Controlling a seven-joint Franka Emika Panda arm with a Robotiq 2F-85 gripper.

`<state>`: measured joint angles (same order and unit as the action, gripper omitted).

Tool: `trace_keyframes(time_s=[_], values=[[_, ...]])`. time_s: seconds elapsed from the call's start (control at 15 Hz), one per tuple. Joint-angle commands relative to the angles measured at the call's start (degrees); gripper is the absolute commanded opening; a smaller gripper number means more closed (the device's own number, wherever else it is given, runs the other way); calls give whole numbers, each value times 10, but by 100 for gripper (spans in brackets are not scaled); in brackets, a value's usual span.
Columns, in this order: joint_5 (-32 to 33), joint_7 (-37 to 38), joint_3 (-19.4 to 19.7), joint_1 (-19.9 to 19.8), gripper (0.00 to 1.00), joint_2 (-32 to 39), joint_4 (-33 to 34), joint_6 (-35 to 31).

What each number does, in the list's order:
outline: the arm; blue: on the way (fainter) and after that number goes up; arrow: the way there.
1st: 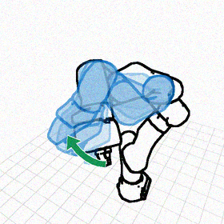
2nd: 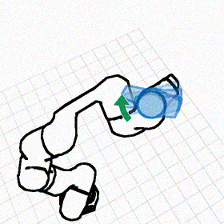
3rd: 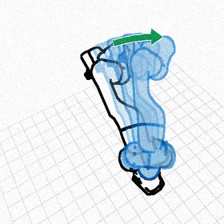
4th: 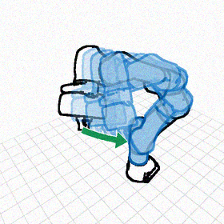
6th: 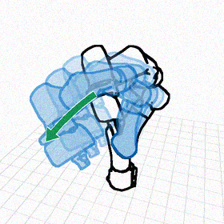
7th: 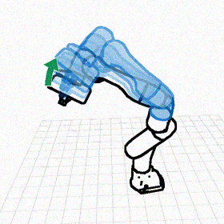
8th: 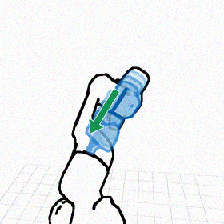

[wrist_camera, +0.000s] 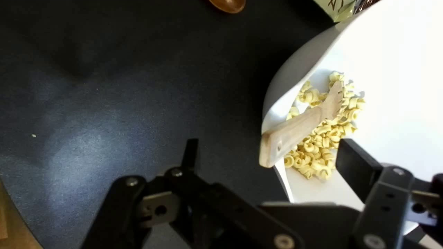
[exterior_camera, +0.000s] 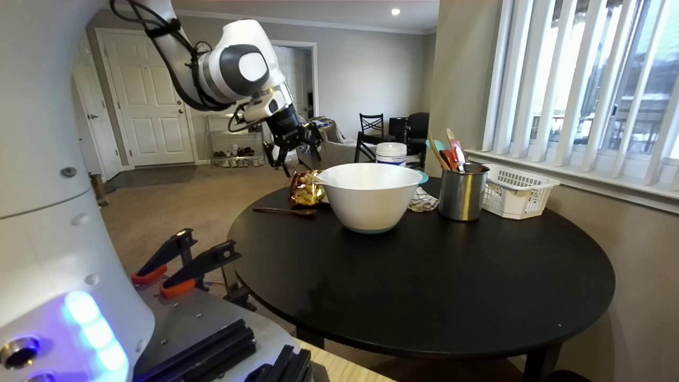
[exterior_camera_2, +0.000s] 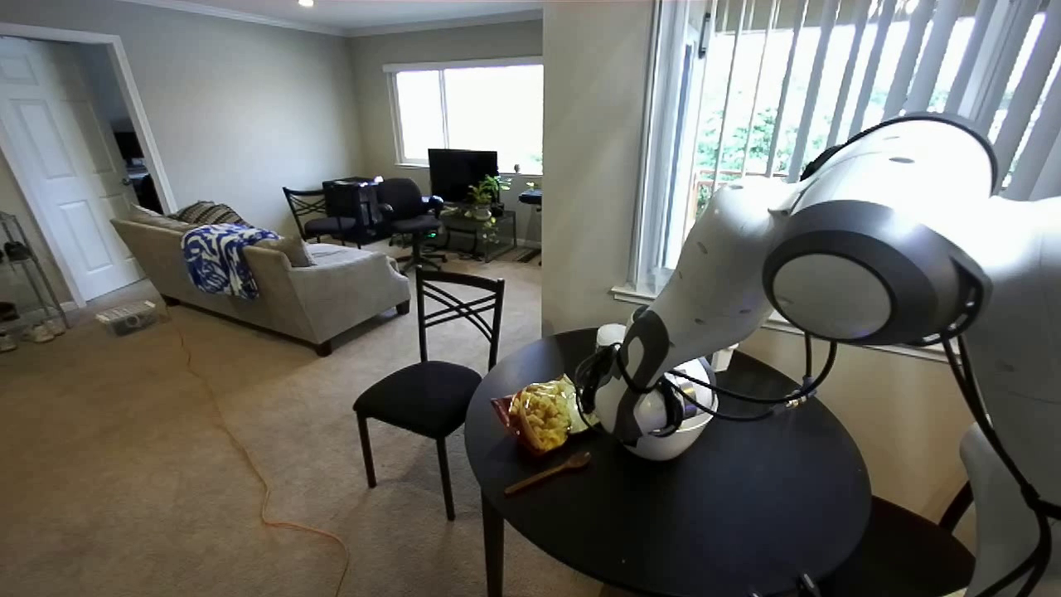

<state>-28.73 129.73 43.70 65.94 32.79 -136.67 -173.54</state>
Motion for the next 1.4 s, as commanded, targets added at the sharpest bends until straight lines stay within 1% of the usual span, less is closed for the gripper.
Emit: trace_keyframes(time_s=[0.0, 0.13, 0.53, 0.67, 0.87, 1.0, 1.2, 1.33], values=[[36, 54, -37, -52, 100, 32, 27, -18], [54, 70, -39, -65, 100, 42, 34, -21], [81, 107, -27, -65, 100, 65, 50, -28], [87, 114, -17, -57, 74, 75, 52, -34], [87, 110, -11, -54, 53, 85, 53, -40], [86, 109, -7, -53, 41, 88, 51, -41], [85, 106, -6, -55, 21, 87, 47, -44], [84, 102, -4, -54, 10, 86, 46, -50]])
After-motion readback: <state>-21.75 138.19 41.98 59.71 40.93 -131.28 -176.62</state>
